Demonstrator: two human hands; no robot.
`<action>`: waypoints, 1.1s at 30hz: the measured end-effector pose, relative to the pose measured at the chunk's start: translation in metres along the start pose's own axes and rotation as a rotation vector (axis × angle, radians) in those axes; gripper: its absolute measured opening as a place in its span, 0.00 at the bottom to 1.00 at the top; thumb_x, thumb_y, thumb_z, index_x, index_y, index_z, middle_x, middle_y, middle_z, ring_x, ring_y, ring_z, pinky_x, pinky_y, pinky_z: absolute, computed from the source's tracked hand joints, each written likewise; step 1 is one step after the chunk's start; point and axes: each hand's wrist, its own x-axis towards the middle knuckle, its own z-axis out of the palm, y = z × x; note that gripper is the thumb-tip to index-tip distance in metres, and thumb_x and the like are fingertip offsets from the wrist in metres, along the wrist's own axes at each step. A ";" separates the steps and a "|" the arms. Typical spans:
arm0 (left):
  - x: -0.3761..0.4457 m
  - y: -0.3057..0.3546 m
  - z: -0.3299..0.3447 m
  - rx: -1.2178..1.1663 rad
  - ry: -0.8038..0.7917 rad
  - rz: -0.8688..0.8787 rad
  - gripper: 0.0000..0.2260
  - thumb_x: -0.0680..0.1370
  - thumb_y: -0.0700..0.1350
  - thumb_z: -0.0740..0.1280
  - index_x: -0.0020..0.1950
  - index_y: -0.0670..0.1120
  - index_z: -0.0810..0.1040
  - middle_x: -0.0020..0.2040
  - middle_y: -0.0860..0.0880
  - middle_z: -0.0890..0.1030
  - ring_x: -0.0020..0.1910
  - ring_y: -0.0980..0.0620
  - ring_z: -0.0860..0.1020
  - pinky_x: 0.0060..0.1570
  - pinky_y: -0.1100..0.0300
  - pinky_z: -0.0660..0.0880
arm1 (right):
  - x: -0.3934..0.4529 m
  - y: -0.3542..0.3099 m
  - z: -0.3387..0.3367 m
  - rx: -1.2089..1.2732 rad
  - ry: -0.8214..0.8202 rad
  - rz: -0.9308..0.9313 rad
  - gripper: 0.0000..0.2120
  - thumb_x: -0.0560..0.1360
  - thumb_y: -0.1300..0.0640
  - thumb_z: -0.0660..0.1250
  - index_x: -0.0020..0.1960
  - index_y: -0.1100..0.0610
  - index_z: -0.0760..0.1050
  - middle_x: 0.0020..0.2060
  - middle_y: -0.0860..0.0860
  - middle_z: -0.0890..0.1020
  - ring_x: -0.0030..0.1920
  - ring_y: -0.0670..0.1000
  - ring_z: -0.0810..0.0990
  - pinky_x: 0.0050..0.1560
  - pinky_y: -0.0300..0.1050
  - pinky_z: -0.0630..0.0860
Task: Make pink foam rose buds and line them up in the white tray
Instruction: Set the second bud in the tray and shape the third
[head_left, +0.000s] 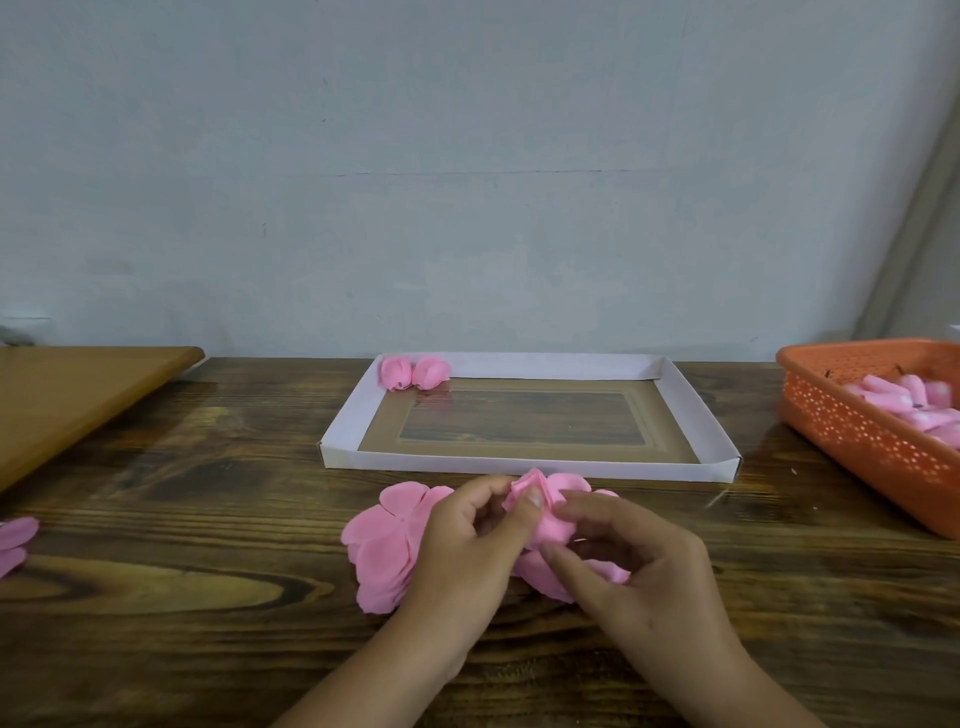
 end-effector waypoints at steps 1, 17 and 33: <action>-0.001 0.001 0.000 -0.015 -0.009 -0.020 0.07 0.80 0.49 0.68 0.50 0.53 0.86 0.46 0.50 0.87 0.49 0.51 0.85 0.52 0.52 0.83 | 0.001 -0.001 0.000 -0.010 0.001 -0.002 0.23 0.66 0.69 0.79 0.49 0.43 0.83 0.43 0.47 0.86 0.42 0.42 0.86 0.40 0.32 0.81; -0.003 0.008 0.000 -0.189 -0.216 -0.153 0.32 0.62 0.67 0.80 0.62 0.53 0.83 0.59 0.48 0.85 0.60 0.48 0.83 0.59 0.52 0.80 | 0.010 -0.006 -0.007 0.449 0.013 0.257 0.09 0.70 0.65 0.75 0.47 0.56 0.83 0.43 0.59 0.87 0.41 0.58 0.87 0.39 0.47 0.84; -0.013 0.016 0.001 -0.271 -0.311 -0.028 0.20 0.67 0.63 0.79 0.51 0.50 0.86 0.57 0.51 0.85 0.54 0.52 0.84 0.51 0.57 0.81 | 0.002 -0.011 0.009 0.995 -0.349 0.606 0.31 0.55 0.56 0.88 0.56 0.60 0.84 0.52 0.61 0.85 0.50 0.56 0.86 0.46 0.48 0.84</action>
